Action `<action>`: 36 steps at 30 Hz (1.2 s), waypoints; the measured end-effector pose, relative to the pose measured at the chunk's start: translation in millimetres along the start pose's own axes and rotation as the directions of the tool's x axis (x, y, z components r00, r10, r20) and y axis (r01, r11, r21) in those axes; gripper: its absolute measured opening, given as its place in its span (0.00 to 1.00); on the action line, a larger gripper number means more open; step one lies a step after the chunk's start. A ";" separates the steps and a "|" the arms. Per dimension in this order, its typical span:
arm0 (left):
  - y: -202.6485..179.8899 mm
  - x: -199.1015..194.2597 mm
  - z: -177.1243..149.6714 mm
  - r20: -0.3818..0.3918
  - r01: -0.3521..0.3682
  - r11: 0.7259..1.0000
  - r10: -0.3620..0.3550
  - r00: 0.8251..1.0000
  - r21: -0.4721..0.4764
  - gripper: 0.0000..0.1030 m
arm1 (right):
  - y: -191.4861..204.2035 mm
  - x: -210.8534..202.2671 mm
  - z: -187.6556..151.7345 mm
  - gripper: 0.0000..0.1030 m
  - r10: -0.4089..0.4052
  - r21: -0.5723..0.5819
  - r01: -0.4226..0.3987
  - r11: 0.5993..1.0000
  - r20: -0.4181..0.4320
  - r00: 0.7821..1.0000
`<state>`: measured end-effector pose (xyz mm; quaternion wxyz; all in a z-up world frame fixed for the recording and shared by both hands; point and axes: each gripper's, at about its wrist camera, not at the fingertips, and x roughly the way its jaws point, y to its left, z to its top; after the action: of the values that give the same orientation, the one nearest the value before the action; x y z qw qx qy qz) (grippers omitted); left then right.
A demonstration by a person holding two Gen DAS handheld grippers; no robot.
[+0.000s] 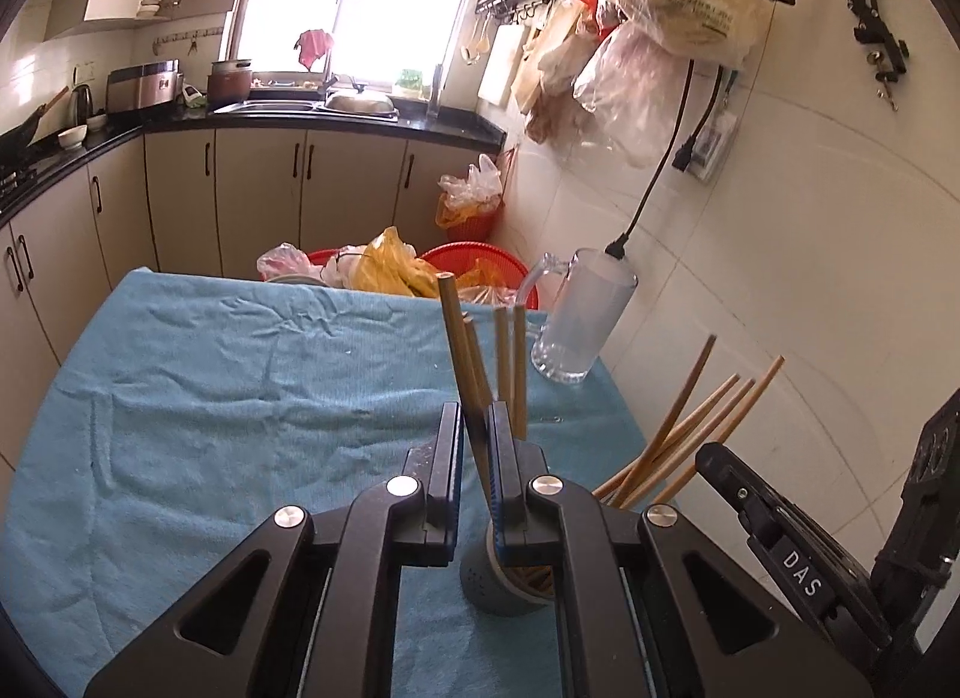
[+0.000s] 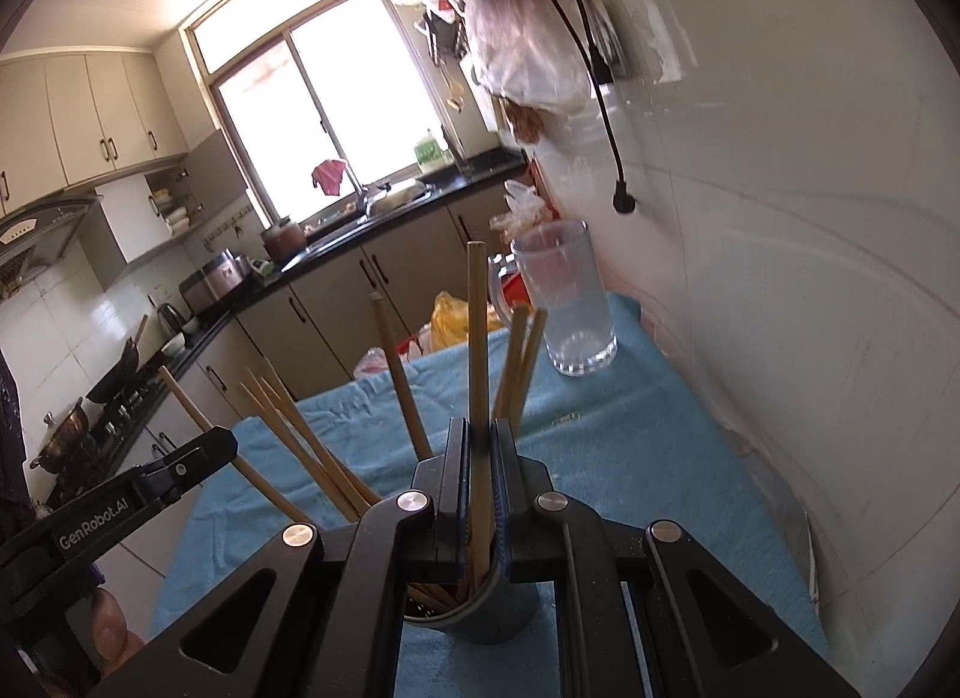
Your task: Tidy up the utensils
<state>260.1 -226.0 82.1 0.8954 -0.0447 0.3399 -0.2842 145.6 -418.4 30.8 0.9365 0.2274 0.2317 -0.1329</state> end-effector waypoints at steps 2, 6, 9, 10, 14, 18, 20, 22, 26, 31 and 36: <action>0.4 0.6 -2.6 0.007 -0.005 1.000 0.005 1.000 0.010 0.06 | -2.4 4.0 -1.4 0.07 0.007 0.005 -0.007 1.000 -0.011 1.000; 0.3 0.3 -4.1 0.008 0.006 1.000 -0.006 1.000 0.017 0.06 | -4.5 8.0 -1.5 0.08 0.008 0.000 -0.008 1.000 -0.024 1.000; 0.5 -2.3 -4.2 0.012 0.013 1.000 -0.013 1.000 0.016 0.14 | -2.9 2.6 0.2 0.08 0.013 0.010 -0.012 1.000 -0.017 1.000; 0.3 -4.5 -4.2 0.018 0.012 1.000 -0.012 1.000 0.017 0.19 | -2.2 0.3 1.2 0.08 0.014 0.011 -0.014 1.000 -0.013 1.000; -0.2 -13.3 -3.8 0.038 0.006 1.000 -0.007 0.999 0.016 0.29 | -3.0 -14.3 5.1 0.09 0.012 0.020 -0.013 1.000 0.016 1.000; 1.3 -27.6 -7.7 0.070 -0.014 1.000 0.013 0.997 0.019 0.44 | -6.8 -33.5 3.4 0.35 -0.008 0.031 0.006 0.999 0.048 0.999; 3.8 -34.0 -12.0 0.089 -0.033 0.999 0.031 0.996 0.019 0.51 | -11.6 -42.9 1.2 0.47 -0.027 0.042 0.024 0.999 0.067 0.997; 6.4 -38.7 -18.8 0.098 -0.060 0.998 0.057 0.994 0.021 0.60 | -15.2 -51.2 -2.9 0.53 -0.063 0.046 0.060 0.997 0.077 0.995; 15.2 -44.3 -36.2 0.097 -0.100 0.995 0.098 0.990 0.009 0.68 | -16.0 -57.7 -14.1 0.79 -0.130 0.026 0.128 0.991 0.073 0.989; 23.1 -47.5 -52.6 0.084 -0.152 0.988 0.151 0.985 0.009 0.73 | -7.6 -61.8 -29.8 0.89 -0.199 -0.019 0.201 0.979 0.068 0.978; 29.3 -50.1 -60.8 0.088 -0.199 0.980 0.198 0.976 0.006 0.78 | -2.3 -59.8 -39.3 0.93 -0.232 -0.038 0.234 0.972 0.047 0.972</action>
<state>205.1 -167.7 56.9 0.9335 -0.0162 0.3012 -0.1936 78.8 -392.7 28.6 0.9238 0.1755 0.2397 -0.2415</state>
